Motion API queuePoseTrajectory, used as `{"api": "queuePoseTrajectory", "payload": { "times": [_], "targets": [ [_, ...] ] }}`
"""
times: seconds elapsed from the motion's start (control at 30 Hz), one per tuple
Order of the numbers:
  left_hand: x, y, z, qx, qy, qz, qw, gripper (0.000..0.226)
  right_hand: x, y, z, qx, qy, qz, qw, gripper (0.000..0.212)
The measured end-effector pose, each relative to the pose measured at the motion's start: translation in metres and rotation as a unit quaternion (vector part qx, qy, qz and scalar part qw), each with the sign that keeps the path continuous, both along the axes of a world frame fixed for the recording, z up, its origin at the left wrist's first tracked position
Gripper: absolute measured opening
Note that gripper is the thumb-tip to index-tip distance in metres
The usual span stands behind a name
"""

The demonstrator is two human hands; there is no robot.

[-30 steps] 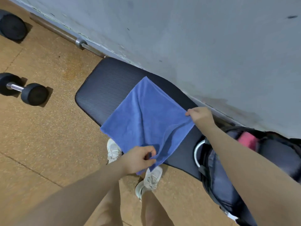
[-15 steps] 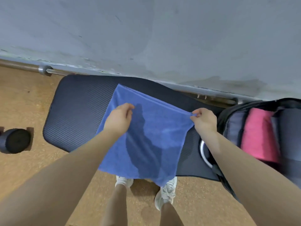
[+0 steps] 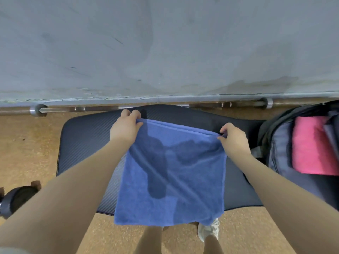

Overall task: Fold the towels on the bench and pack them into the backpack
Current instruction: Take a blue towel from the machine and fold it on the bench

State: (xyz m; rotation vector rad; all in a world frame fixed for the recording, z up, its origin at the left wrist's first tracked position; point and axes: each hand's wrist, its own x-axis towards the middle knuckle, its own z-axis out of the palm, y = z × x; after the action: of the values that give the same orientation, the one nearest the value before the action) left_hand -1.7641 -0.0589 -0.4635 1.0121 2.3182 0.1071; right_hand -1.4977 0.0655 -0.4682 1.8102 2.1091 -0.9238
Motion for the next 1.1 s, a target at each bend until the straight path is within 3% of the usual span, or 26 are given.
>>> {"api": "queuePoseTrajectory", "payload": {
  "times": [0.1, 0.27, 0.37, 0.53, 0.63, 0.73, 0.9, 1.1],
  "targets": [
    [-0.012, 0.002, 0.001, 0.008, -0.029, -0.016, 0.999, 0.015, -0.002, 0.008, 0.010, -0.032, -0.013, 0.010, 0.999, 0.028],
    [-0.047, 0.004, 0.019, 0.060, -0.063, 0.023, 0.996, 0.011, -0.020, 0.032, 0.034, 0.010, 0.019, 0.046, 0.999, 0.017],
    [-0.063, 0.014, 0.018, 0.103, -0.038, 0.029, 0.994, 0.021, -0.045, 0.047, 0.033, 0.067, 0.031, 0.011, 0.997, 0.021],
    [-0.038, 0.000, 0.000, 0.088, 0.030, -0.017, 0.996, 0.047, -0.056, 0.016, 0.016, 0.064, -0.051, 0.047, 0.996, 0.054],
    [0.004, -0.043, -0.003, 0.109, 0.016, -0.049, 0.993, 0.044, -0.028, -0.027, 0.018, 0.052, -0.024, 0.033, 0.998, 0.051],
    [0.039, -0.086, -0.001, 0.089, 0.028, 0.014, 0.995, 0.039, 0.010, -0.064, 0.023, 0.020, -0.023, -0.021, 0.999, 0.045],
    [0.082, -0.145, 0.008, 0.046, -0.001, 0.233, 0.971, 0.031, 0.048, -0.112, 0.021, -0.055, -0.035, -0.103, 0.992, 0.032],
    [0.106, -0.178, 0.011, 0.003, -0.027, 0.232, 0.972, 0.029, 0.062, -0.154, 0.018, -0.062, 0.026, -0.191, 0.979, 0.028]
  ]
}}
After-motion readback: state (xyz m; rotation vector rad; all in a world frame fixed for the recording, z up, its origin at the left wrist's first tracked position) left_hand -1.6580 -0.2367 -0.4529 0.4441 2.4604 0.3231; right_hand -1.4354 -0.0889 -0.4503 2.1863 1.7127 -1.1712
